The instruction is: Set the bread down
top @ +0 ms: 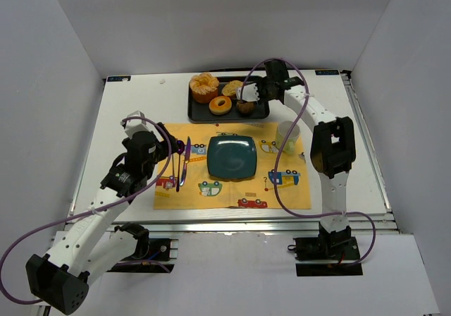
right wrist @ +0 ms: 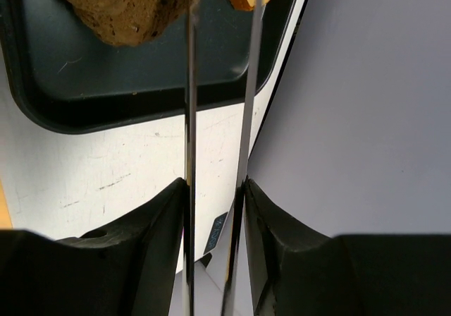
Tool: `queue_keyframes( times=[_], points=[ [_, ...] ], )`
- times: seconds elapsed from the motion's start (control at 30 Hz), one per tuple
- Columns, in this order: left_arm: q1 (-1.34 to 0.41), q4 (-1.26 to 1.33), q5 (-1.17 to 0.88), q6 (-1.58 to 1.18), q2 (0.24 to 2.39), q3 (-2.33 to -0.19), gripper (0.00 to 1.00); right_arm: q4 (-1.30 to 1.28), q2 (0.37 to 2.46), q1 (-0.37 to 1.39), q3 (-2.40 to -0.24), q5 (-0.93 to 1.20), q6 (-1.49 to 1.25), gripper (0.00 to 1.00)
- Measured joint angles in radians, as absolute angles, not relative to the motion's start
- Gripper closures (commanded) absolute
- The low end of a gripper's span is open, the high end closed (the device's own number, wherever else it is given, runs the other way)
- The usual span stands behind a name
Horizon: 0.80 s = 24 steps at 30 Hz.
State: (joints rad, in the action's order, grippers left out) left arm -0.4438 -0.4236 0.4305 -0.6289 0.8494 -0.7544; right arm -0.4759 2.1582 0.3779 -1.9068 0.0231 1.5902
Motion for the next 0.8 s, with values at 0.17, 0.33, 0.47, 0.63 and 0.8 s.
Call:
queue_keyframes(
  times=[0.17,0.33,0.47,0.63,0.8],
  points=[
    [-0.444,-0.418,0.43,-0.629,0.85,-0.754,0.05,-0.479,2.148,0.373,-1.901,0.026,1.59,0.57],
    [-0.444,-0.418,0.43,-0.629,0.85,-0.754,0.05,-0.479,2.145,0.373,-1.901,0.026,1.59,0.57],
    [-0.444,-0.418,0.43,-0.629,0.85,-0.754,0.05,-0.479,2.145,0.373,-1.901,0.026,1.591,0.57],
    [-0.444,-0.418,0.431,-0.629,0.849,-0.754,0.05,-0.478,2.146,0.373,-1.901,0.026,1.597,0.58],
    [-0.444,-0.418,0.43,-0.629,0.849,-0.754,0.05,-0.474,2.152,0.376,-1.901,0.026,1.6,0.59]
  ],
)
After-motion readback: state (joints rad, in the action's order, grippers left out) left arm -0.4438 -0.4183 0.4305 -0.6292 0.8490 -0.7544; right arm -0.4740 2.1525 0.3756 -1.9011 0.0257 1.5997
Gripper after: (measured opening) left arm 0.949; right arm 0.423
